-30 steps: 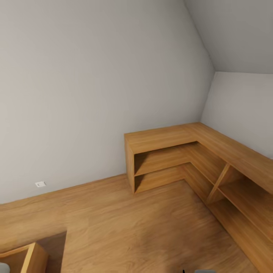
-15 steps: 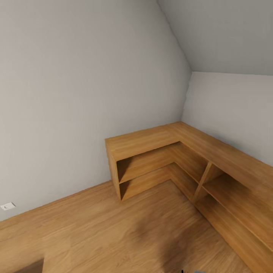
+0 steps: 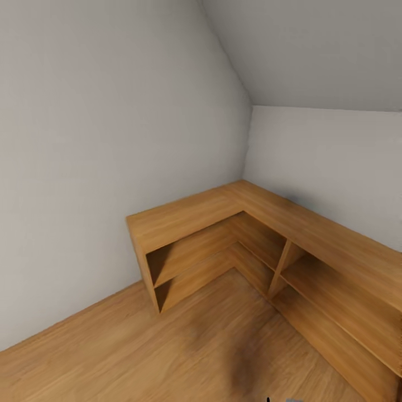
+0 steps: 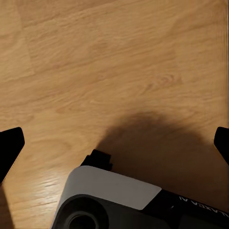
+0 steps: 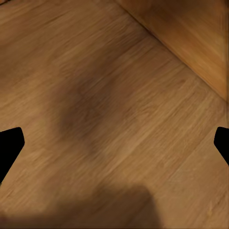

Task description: In the bedroom, organize the workspace by keeping the computer under the desk, ensuring the monitor is on the desk, placing the keyboard on the desk next to the monitor, placing the mouse on the desk next to the keyboard, moving the folder from the swivel chair onto the desk next to the mouse, stacking the notebook on top of the folder with the pen on top of the notebook, and positioning the swivel chair next to the desk.

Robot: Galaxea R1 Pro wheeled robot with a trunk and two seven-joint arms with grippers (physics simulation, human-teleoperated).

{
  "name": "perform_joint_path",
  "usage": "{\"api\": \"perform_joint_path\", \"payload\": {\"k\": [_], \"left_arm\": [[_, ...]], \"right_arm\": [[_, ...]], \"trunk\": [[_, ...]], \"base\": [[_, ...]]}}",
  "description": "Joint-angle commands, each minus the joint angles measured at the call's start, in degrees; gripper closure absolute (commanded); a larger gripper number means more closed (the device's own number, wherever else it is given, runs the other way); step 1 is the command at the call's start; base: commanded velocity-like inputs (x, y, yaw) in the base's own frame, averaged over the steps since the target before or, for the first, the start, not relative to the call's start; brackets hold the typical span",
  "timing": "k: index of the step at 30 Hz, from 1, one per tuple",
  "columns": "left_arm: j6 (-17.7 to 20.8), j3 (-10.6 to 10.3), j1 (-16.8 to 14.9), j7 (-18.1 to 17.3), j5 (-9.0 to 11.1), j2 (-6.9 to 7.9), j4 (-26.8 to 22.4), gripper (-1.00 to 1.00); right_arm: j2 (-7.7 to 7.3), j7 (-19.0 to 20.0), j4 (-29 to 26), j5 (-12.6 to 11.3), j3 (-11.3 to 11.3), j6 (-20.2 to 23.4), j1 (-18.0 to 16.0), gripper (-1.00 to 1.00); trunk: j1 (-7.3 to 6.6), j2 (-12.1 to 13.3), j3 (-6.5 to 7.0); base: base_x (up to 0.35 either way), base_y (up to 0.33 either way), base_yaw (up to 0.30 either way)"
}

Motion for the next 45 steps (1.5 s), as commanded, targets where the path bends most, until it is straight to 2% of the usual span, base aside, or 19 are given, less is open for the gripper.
{"api": "perform_joint_path", "payload": {"k": [1,12,29,45], "left_arm": [[-0.2,-0.49,-0.02,0.33,0.42,0.02,-0.05,-1.0],[-0.07,-0.5,-0.02,0.32,0.41,0.02,0.0,-1.0],[-0.11,-0.5,-0.02,0.3,0.41,0.02,0.02,-1.0],[-0.11,-0.5,-0.02,0.26,0.41,0.02,0.02,-1.0]], "right_arm": [[0.02,-0.44,0.02,-0.07,0.49,-0.05,-0.04,-1.0],[0.02,-0.44,0.02,-0.02,0.52,-0.05,-0.04,-1.0],[0.11,-0.44,0.02,-0.09,0.52,0.04,-0.04,-1.0],[0.44,-0.78,0.02,-0.04,0.52,0.29,-0.04,-1.0]], "trunk": [[0.03,-0.03,-0.05],[0.03,-0.03,0.15],[0.03,-0.03,0.55],[0.03,-0.03,0.93]], "base": [[0.321,0.076,-0.28],[0.317,0.03,-0.28],[0.046,0.001,-0.28],[0.268,0.074,-0.28]]}}
